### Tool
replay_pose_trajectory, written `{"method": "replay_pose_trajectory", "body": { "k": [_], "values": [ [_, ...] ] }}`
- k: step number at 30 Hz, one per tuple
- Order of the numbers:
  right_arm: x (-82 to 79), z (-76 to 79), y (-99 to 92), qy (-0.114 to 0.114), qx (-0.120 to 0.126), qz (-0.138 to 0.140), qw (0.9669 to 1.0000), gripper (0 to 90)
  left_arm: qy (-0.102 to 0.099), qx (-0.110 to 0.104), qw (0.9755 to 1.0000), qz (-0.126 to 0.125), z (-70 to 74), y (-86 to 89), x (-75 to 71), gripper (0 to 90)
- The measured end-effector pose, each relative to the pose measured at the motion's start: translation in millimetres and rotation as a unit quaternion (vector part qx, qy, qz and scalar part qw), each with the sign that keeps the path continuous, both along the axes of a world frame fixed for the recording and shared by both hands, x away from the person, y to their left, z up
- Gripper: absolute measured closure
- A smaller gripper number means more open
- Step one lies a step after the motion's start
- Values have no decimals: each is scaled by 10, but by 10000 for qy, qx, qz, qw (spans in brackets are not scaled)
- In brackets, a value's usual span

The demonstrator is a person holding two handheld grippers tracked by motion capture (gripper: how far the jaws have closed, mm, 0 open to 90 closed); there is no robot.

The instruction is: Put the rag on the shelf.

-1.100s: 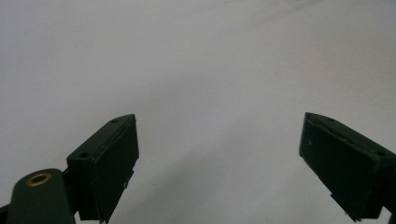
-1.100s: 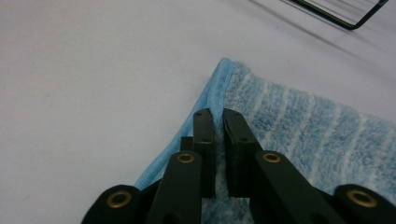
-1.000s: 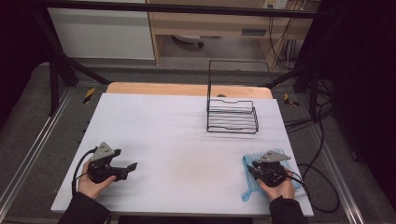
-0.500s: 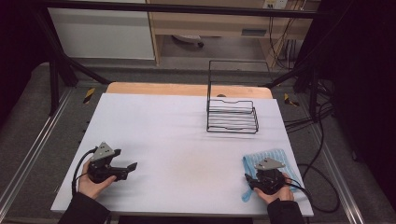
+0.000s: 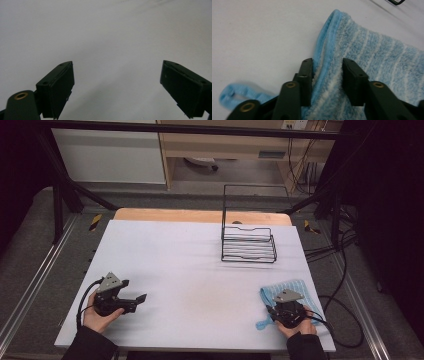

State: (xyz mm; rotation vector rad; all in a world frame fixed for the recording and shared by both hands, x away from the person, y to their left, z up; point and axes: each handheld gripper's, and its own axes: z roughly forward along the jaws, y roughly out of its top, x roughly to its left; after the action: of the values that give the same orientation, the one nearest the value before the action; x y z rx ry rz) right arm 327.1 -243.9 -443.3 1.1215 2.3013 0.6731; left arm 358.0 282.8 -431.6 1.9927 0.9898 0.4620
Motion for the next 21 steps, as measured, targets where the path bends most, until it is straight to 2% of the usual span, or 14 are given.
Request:
{"method": "replay_pose_trajectory", "body": {
  "k": [2,3,6,11,14,15,18,20,21],
  "values": [
    [3,6,27,-34,-212,2,9998,746,-5,-3,10000,0,2,-1,0,120],
    [6,9,29,-48,-229,-10,9997,758,-9,-2,10000,-2,2,-1,0,120],
    [13,24,17,-51,-128,-63,9999,778,-10,-3,10000,-1,3,-1,0,120],
    [17,100,-34,-215,234,-11,9995,792,0,4,10000,2,0,-1,6,121],
    [29,127,-19,-274,493,170,9983,791,-10,2,10000,1,4,-4,4,122],
    [29,127,-19,-274,493,170,9983,791,-10,2,10000,1,4,-4,4,122],
    [54,163,72,-343,693,544,9955,791,-2,0,10000,2,4,-9,4,122],
    [64,170,107,-341,756,616,9946,791,-1,4,10000,1,3,-9,5,122],
    [88,184,185,-346,859,807,9924,791,2,3,10000,1,3,-10,6,122]
  ]
}}
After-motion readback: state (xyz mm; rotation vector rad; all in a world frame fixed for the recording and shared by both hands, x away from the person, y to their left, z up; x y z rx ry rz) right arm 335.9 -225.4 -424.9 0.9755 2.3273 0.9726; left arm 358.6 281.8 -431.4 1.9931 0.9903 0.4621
